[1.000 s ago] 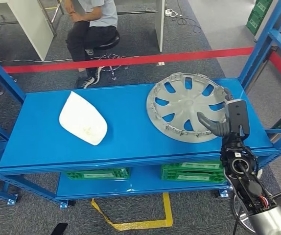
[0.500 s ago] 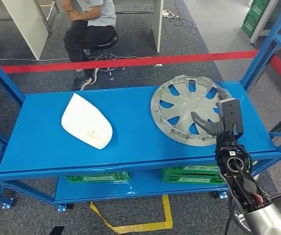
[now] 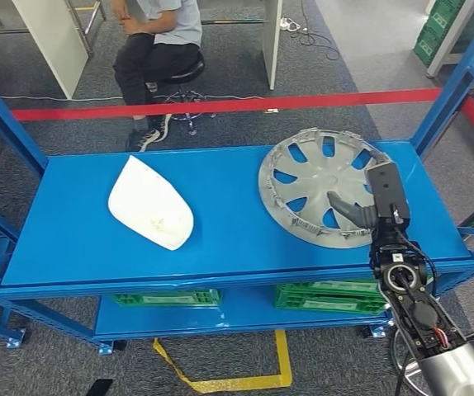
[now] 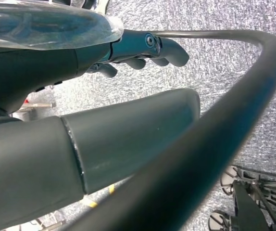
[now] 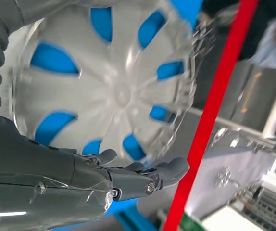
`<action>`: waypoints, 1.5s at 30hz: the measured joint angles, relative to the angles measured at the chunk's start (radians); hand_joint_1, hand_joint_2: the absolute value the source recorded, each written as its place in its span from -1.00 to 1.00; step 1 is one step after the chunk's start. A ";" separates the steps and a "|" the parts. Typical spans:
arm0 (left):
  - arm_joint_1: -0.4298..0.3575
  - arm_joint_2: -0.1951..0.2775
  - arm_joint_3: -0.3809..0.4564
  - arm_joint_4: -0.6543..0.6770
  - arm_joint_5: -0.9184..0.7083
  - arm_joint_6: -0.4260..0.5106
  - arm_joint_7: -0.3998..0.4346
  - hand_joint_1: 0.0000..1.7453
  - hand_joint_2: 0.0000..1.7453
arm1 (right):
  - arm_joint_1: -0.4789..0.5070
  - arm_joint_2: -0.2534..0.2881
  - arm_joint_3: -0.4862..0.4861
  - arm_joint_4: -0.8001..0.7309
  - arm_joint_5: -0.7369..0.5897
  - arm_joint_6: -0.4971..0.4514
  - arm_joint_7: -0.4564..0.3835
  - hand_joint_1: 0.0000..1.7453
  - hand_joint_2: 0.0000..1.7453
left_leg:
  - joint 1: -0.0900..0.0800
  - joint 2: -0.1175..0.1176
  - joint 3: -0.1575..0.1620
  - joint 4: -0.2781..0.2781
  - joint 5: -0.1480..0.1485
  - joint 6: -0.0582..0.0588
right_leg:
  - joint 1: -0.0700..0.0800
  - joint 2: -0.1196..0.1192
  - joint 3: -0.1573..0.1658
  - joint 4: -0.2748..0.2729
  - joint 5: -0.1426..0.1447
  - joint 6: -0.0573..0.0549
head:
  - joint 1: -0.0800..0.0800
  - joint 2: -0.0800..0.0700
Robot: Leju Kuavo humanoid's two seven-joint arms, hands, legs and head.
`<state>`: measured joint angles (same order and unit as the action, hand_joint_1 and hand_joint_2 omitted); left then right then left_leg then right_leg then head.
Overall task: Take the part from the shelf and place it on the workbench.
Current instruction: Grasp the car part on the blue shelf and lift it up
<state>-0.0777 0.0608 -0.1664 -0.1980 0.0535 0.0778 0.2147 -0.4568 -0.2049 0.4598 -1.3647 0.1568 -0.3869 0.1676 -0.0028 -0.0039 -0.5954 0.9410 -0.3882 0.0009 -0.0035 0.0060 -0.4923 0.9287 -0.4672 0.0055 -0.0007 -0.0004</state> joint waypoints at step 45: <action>-0.011 0.005 -0.026 0.000 0.014 -0.021 0.003 -1.00 -1.00 | -0.251 -0.015 0.235 0.447 0.435 0.355 0.210 -1.00 1.00 | 0.003 0.000 0.002 -0.001 0.001 -0.001 | 0.004 -0.002 0.003 0.001 0.000 0.000 | -0.001 0.000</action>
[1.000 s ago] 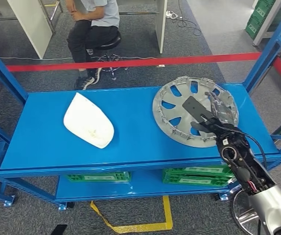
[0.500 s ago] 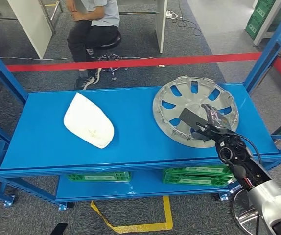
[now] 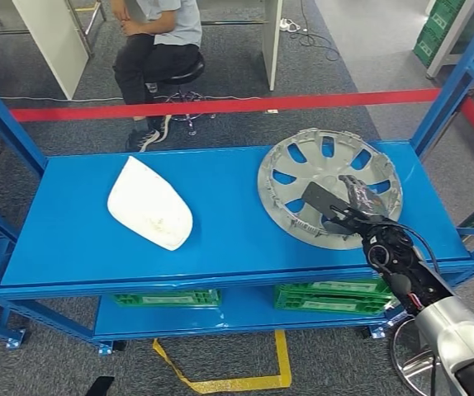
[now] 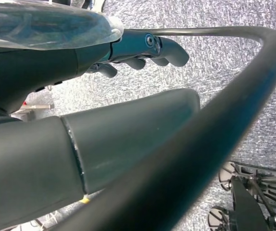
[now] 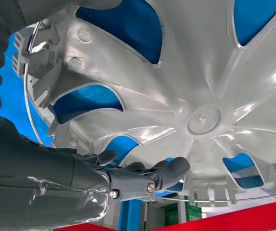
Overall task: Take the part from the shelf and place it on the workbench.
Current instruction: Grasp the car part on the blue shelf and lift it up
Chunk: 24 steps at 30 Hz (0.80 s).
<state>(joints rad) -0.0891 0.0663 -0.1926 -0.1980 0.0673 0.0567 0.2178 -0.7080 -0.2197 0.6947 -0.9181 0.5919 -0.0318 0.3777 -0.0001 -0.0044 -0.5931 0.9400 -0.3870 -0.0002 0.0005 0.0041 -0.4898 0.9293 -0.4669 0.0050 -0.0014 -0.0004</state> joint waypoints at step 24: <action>-0.005 0.000 -0.022 0.000 0.008 -0.004 -0.002 -1.00 -1.00 | 0.033 0.015 -0.037 0.023 0.035 -0.352 -0.137 -1.00 1.00 | 0.000 0.001 0.002 0.000 0.000 0.000 | 0.000 0.001 0.001 0.000 0.000 0.000 | -0.001 0.000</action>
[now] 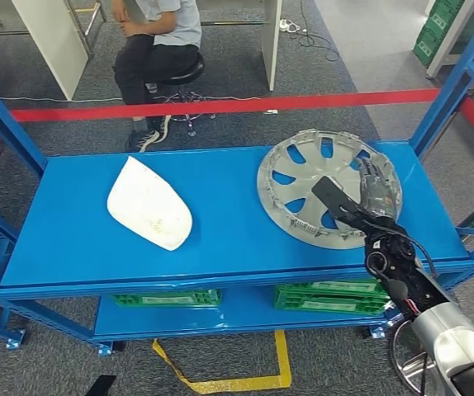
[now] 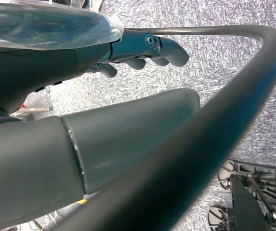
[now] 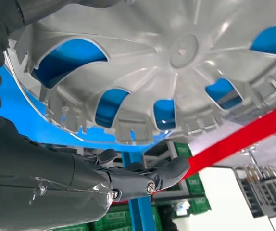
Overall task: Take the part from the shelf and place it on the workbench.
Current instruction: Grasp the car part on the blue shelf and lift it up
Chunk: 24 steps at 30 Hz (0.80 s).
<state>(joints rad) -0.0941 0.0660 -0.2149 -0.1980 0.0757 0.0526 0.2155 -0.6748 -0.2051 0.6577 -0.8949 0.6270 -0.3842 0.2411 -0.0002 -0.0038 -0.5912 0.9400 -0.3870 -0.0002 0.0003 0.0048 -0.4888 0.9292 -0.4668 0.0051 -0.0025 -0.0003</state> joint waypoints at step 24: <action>0.000 0.000 -0.028 0.000 0.010 0.001 -0.001 -1.00 -1.00 | 0.049 0.000 -0.063 -0.098 -0.272 0.142 -0.103 -1.00 1.00 | 0.000 0.000 0.000 0.000 0.000 0.000 | 0.000 0.000 0.000 0.000 0.000 0.000 | 0.001 0.000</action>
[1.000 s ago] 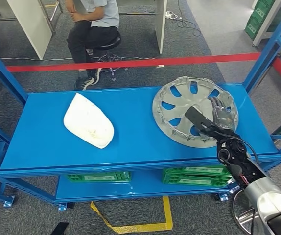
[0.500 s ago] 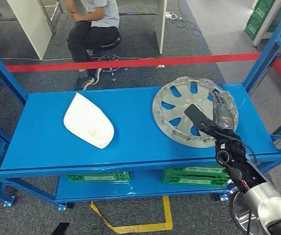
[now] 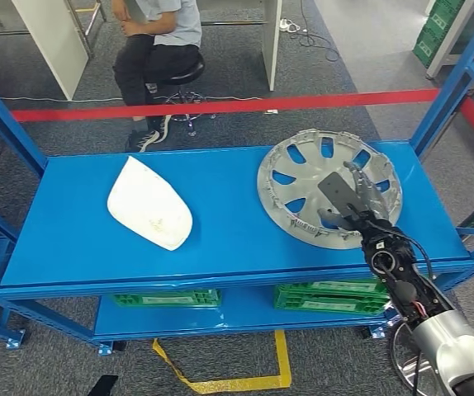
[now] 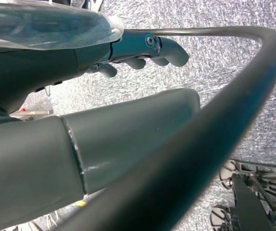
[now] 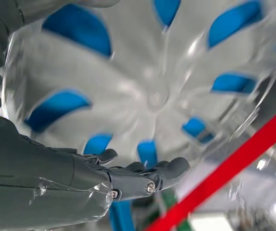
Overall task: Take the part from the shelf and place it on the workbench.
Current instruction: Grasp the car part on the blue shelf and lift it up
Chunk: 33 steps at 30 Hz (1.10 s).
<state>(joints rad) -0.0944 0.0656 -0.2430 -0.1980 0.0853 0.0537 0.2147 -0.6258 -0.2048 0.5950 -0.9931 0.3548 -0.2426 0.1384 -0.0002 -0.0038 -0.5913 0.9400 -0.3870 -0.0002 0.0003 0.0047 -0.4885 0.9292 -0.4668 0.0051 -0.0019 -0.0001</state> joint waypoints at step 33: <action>-0.014 0.000 -0.058 0.000 0.016 0.000 0.007 -1.00 -1.00 | -0.040 0.001 0.059 0.039 -0.458 0.241 -0.030 -1.00 1.00 | 0.000 0.000 0.000 0.000 0.000 0.000 | 0.000 0.000 0.000 0.000 0.000 0.000 | -0.001 0.000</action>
<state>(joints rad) -0.1087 0.0656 -0.3008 -0.1980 0.1009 0.0534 0.2220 -0.6657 -0.2041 0.6543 -0.9540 -0.1029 -0.0017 0.1084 -0.0002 -0.0041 -0.5915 0.9399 -0.3870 -0.0002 0.0004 0.0044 -0.4882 0.9292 -0.4669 0.0051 -0.0025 -0.0003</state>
